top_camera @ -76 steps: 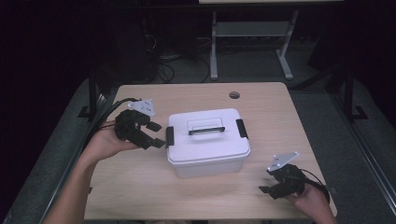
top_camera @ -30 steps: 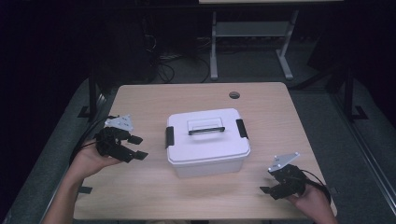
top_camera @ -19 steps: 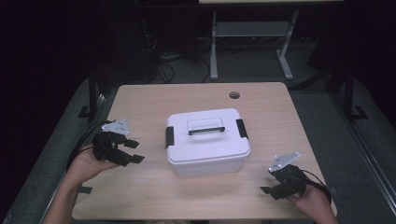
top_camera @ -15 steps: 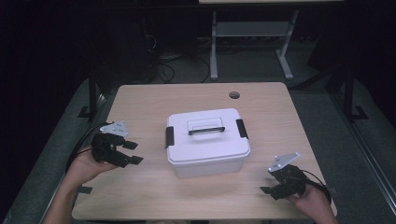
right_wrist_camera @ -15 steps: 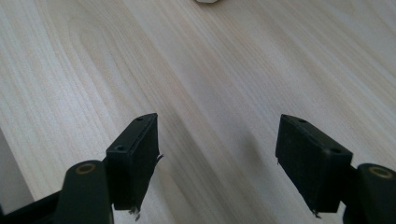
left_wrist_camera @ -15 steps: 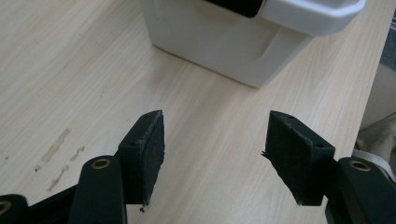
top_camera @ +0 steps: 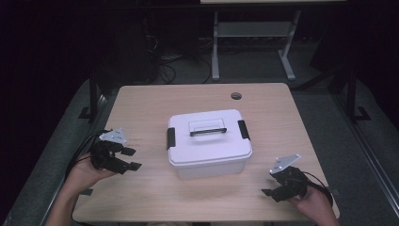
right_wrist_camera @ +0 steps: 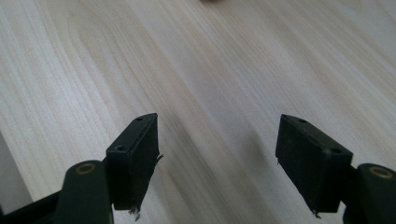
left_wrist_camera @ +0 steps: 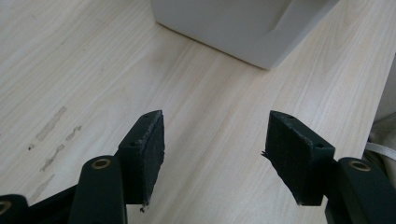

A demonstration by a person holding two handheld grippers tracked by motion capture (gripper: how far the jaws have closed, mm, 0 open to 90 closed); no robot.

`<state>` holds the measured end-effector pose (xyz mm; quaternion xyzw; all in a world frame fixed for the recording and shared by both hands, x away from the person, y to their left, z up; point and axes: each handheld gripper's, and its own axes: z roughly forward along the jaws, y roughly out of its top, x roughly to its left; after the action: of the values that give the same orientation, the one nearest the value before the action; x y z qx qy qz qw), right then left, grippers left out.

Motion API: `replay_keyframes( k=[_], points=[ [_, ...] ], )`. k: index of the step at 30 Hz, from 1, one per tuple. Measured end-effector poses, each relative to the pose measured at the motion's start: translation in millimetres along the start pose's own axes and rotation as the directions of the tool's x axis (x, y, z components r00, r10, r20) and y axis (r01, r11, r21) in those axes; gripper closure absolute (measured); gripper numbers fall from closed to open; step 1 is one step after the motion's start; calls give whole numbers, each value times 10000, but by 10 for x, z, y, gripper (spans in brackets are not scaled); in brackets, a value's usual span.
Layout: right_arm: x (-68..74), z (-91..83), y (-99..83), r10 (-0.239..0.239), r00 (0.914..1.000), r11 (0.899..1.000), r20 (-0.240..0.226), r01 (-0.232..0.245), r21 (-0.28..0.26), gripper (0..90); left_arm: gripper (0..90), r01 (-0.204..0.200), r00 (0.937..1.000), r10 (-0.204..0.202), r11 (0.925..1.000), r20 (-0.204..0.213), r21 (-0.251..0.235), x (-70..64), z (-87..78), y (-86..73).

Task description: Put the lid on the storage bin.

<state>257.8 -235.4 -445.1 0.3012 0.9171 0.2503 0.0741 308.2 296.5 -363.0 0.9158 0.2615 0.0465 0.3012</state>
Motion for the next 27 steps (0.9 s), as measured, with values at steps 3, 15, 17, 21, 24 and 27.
replay_keyframes(
  k=[3,15,17,21,24,27],
  points=[
    [-4,7,-4,-34,10000,10000,0,34,11,294,365,99,9999,-99,10000,18,9,12,15,-45],
    [6,36,-10,3,10000,10000,-61,-3,73,294,364,327,9995,-327,9995,-31,-34,30,75,-212],
    [9,41,-11,32,10000,9999,-63,-32,109,292,364,419,9991,-419,9991,-34,-75,33,84,-245],
    [12,48,-14,26,10000,9999,-76,-25,116,292,364,494,9988,-494,9988,-25,-72,44,100,-316],
    [19,52,-17,34,10000,9999,-89,-33,127,292,364,586,9982,-588,9982,-73,-158,39,108,-369],
    [21,59,-23,10,10000,9999,-92,-8,158,292,364,579,9982,-580,9983,-156,-95,39,115,-415]
  ],
)
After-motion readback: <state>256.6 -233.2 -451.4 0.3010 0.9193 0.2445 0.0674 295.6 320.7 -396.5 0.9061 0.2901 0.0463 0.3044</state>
